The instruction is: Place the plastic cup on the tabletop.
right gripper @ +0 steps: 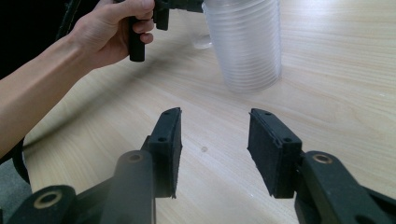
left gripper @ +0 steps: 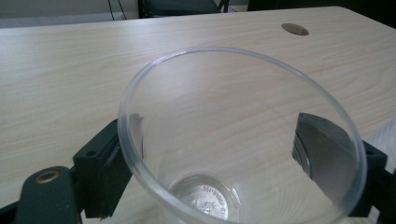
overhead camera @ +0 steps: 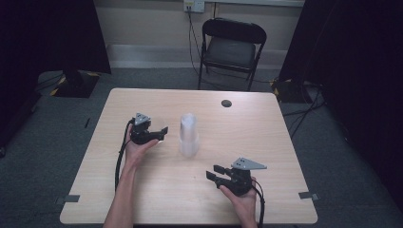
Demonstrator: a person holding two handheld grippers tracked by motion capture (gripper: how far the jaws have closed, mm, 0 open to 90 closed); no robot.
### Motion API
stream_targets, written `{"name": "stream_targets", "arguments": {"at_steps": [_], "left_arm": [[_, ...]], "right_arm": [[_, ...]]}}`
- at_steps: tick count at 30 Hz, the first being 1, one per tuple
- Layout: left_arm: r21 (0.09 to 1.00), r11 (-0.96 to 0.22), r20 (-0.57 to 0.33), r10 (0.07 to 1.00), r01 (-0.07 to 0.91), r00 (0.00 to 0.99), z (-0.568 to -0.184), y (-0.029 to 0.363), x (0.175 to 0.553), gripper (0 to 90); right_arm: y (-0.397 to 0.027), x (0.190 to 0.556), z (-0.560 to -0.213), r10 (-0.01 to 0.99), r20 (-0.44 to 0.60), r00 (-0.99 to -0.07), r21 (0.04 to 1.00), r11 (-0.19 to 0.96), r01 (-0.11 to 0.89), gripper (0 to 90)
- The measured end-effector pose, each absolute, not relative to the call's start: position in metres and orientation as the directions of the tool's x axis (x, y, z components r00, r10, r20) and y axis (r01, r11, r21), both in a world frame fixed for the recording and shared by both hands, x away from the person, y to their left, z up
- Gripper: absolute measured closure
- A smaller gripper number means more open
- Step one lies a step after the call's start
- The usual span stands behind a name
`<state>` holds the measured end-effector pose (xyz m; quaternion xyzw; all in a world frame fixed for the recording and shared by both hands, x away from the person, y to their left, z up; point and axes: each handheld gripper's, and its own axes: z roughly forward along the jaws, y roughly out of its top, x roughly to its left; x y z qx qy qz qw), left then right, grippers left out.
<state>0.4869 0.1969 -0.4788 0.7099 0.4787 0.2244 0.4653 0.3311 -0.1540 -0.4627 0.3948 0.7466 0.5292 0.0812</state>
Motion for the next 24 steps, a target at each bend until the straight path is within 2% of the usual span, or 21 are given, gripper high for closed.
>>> {"name": "stream_targets", "arguments": {"at_steps": [11,14,24], "left_arm": [[0.861,-0.119,-0.135,0.884,0.494,0.448,-0.478,0.198,0.484,15.6],[0.872,-0.132,-0.107,0.888,0.471,0.447,-0.479,0.199,0.479,15.7],[0.851,-0.139,-0.111,0.895,0.506,0.432,-0.479,0.204,0.471,16.7]], "right_arm": [[-0.158,0.331,-0.463,0.679,0.3,-0.67,0.857,0.117,0.502,54.4],[-0.158,0.331,-0.463,0.681,0.3,-0.668,0.858,0.114,0.502,54.3],[-0.16,0.332,-0.465,0.687,0.304,-0.66,0.856,0.107,0.506,54.3]]}}
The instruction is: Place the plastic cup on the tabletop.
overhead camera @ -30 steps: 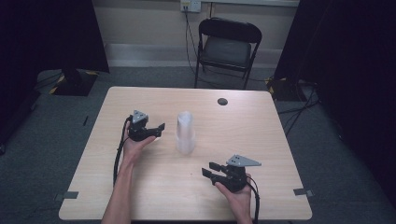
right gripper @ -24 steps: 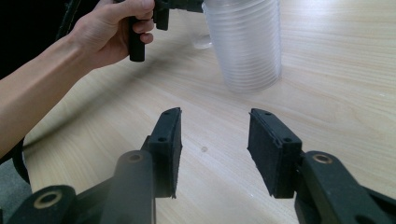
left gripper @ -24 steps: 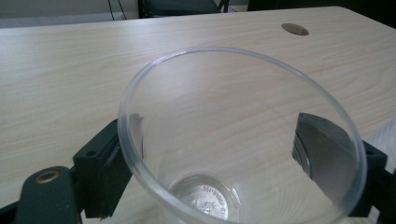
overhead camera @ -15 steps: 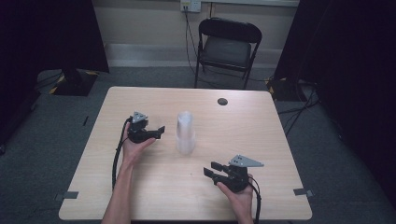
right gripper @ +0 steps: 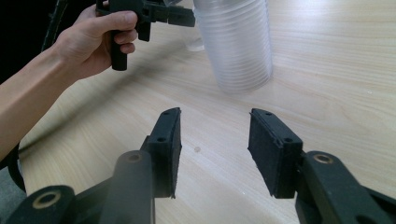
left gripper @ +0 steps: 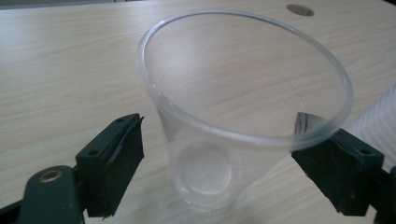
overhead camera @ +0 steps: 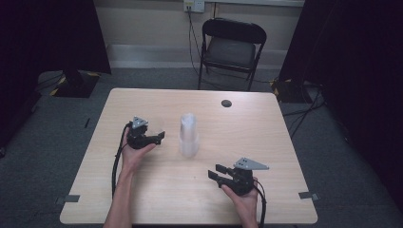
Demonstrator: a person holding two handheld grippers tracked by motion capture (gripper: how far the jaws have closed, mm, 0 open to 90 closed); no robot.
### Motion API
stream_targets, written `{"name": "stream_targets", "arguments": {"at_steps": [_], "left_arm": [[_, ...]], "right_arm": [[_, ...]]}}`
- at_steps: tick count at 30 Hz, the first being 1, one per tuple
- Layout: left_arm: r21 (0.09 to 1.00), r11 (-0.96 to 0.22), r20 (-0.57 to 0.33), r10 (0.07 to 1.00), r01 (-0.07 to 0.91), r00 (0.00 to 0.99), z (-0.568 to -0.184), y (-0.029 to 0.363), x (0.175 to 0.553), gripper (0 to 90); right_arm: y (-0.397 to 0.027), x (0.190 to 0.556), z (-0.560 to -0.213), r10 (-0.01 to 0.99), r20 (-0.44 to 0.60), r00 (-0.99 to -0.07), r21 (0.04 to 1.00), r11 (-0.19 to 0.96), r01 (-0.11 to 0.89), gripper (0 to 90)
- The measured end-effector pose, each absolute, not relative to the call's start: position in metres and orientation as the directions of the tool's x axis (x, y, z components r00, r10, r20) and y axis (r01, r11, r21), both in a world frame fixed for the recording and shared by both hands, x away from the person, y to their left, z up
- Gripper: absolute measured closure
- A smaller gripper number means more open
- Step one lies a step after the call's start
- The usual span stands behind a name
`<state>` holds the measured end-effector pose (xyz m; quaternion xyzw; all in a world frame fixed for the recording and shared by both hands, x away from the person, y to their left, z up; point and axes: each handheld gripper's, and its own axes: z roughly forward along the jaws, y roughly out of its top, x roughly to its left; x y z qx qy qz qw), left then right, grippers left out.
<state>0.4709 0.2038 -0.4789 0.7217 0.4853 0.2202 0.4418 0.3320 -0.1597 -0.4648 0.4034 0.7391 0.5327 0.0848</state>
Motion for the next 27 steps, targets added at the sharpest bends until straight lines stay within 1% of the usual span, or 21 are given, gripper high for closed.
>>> {"name": "stream_targets", "arguments": {"at_steps": [3,5,7,9,11,17,21,22,25,27], "left_arm": [[0.854,-0.138,-0.1,0.903,0.501,0.418,-0.48,0.205,0.465,16.7],[0.852,-0.115,-0.125,0.903,0.511,0.411,-0.482,0.208,0.461,16.8],[0.838,-0.136,-0.108,0.908,0.529,0.404,-0.48,0.208,0.458,16.8],[0.856,-0.126,-0.11,0.903,0.501,0.416,-0.477,0.208,0.452,16.8],[0.86,-0.121,-0.112,0.902,0.495,0.416,-0.473,0.208,0.448,16.8],[0.851,-0.105,-0.121,0.914,0.515,0.387,-0.471,0.209,0.433,17.6],[0.86,-0.1,-0.127,0.909,0.501,0.398,-0.469,0.208,0.423,18.0],[0.868,-0.109,-0.115,0.905,0.484,0.41,-0.468,0.208,0.416,18.0],[0.863,-0.131,-0.103,0.9,0.488,0.423,-0.467,0.207,0.408,18.0],[0.866,-0.125,-0.1,0.905,0.484,0.413,-0.468,0.207,0.402,18.7]], "right_arm": [[-0.16,0.332,-0.464,0.687,0.304,-0.659,0.856,0.105,0.505,54.3],[-0.161,0.331,-0.464,0.688,0.305,-0.659,0.857,0.103,0.505,54.3],[-0.162,0.332,-0.464,0.69,0.306,-0.656,0.857,0.1,0.505,54.3],[-0.163,0.332,-0.464,0.691,0.305,-0.655,0.857,0.1,0.505,54.4],[-0.163,0.331,-0.464,0.692,0.307,-0.653,0.857,0.097,0.506,54.4],[-0.166,0.331,-0.465,0.699,0.307,-0.646,0.856,0.094,0.509,54.3],[-0.17,0.329,-0.467,0.707,0.305,-0.639,0.854,0.094,0.512,54.3],[-0.172,0.329,-0.467,0.708,0.308,-0.636,0.853,0.091,0.514,54.3],[-0.176,0.329,-0.468,0.714,0.307,-0.629,0.855,0.083,0.512,54.3],[-0.178,0.328,-0.468,0.719,0.307,-0.624,0.853,0.083,0.515,54.3]]}}
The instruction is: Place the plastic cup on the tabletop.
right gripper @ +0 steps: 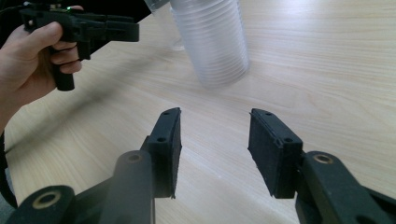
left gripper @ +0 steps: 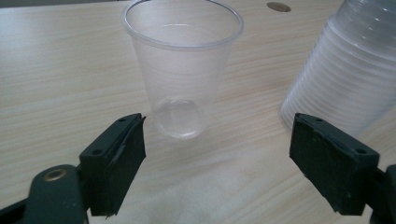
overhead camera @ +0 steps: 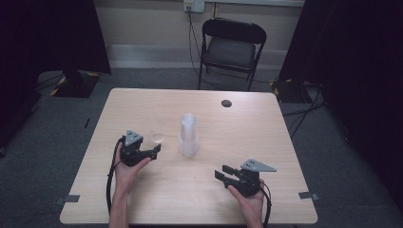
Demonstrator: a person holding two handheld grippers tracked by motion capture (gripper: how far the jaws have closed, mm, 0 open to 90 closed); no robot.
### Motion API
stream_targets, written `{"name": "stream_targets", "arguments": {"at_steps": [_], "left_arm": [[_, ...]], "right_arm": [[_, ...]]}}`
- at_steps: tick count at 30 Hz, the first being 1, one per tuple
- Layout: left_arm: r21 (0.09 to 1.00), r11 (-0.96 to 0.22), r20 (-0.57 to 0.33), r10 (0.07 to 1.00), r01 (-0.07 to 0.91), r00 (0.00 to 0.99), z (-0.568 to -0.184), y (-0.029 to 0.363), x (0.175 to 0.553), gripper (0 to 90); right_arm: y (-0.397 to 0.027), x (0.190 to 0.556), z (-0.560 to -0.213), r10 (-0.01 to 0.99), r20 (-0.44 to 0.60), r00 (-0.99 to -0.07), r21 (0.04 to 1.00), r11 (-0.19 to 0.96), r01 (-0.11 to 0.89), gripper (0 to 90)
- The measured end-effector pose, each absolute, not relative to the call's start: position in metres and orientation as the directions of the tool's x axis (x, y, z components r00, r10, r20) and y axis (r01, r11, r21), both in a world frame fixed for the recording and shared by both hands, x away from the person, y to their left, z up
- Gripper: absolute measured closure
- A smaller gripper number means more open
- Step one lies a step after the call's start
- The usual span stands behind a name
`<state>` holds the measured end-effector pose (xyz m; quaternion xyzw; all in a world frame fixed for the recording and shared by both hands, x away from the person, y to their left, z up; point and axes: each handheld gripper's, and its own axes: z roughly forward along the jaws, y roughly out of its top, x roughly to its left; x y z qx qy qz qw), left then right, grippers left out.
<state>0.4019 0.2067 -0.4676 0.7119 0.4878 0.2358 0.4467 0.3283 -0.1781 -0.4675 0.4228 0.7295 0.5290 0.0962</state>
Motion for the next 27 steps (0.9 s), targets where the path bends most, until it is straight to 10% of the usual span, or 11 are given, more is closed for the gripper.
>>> {"name": "stream_targets", "arguments": {"at_steps": [27], "left_arm": [[0.886,-0.102,-0.151,0.859,0.452,0.49,-0.479,0.205,0.305,16.2]], "right_arm": [[-0.194,0.325,-0.476,0.749,0.301,-0.591,0.849,0.073,0.524,54.3]]}}
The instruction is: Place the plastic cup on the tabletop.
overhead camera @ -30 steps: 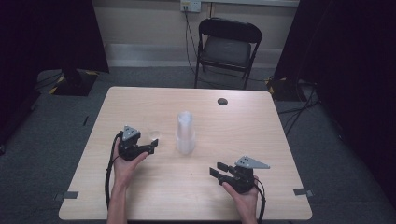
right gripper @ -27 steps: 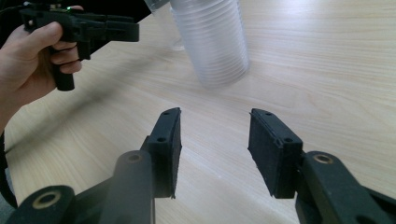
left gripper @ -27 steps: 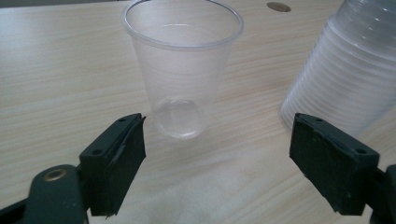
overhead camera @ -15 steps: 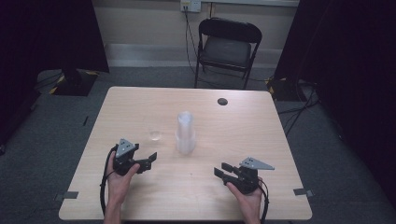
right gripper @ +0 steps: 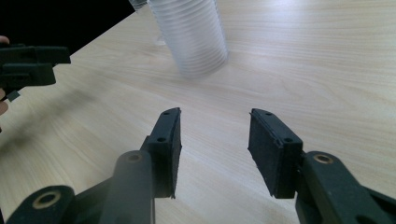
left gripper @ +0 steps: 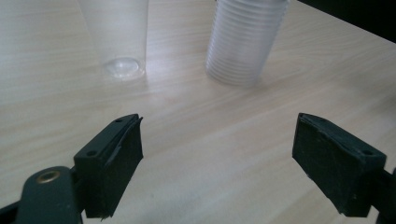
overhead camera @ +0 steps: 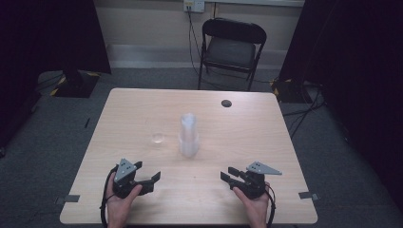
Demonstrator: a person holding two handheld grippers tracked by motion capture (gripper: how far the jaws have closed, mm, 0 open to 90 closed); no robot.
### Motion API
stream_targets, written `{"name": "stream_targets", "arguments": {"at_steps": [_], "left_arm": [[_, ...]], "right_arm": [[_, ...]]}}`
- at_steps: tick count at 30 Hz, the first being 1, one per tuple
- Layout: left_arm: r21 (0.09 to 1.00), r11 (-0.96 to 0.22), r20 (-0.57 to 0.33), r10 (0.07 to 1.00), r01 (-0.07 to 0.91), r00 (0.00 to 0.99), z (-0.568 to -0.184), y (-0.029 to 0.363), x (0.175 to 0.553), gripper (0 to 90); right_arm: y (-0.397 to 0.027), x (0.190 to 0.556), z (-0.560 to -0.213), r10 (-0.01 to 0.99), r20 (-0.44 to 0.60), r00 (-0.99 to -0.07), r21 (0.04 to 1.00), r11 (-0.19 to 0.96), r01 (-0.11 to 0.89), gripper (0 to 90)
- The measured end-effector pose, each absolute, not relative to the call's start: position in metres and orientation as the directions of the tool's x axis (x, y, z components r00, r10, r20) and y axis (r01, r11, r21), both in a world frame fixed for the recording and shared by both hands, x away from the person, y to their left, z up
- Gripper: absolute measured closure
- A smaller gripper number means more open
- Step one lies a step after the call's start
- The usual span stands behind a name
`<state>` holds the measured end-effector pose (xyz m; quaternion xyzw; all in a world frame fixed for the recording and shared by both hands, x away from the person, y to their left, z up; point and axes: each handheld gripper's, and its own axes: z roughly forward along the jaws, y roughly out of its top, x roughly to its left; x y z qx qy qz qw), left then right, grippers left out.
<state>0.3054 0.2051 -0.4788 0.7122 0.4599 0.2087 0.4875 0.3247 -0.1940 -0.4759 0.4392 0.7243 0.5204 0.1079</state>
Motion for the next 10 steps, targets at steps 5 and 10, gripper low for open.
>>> {"name": "stream_targets", "arguments": {"at_steps": [5,10], "left_arm": [[0.875,-0.088,-0.174,0.861,0.477,0.478,-0.491,0.207,0.295,18.9],[0.879,-0.08,-0.17,0.868,0.47,0.466,-0.49,0.214,0.292,18.8]], "right_arm": [[-0.194,0.325,-0.479,0.755,0.297,-0.585,0.846,0.076,0.528,52.9],[-0.191,0.327,-0.479,0.788,0.258,-0.559,0.847,0.093,0.523,41.4]]}}
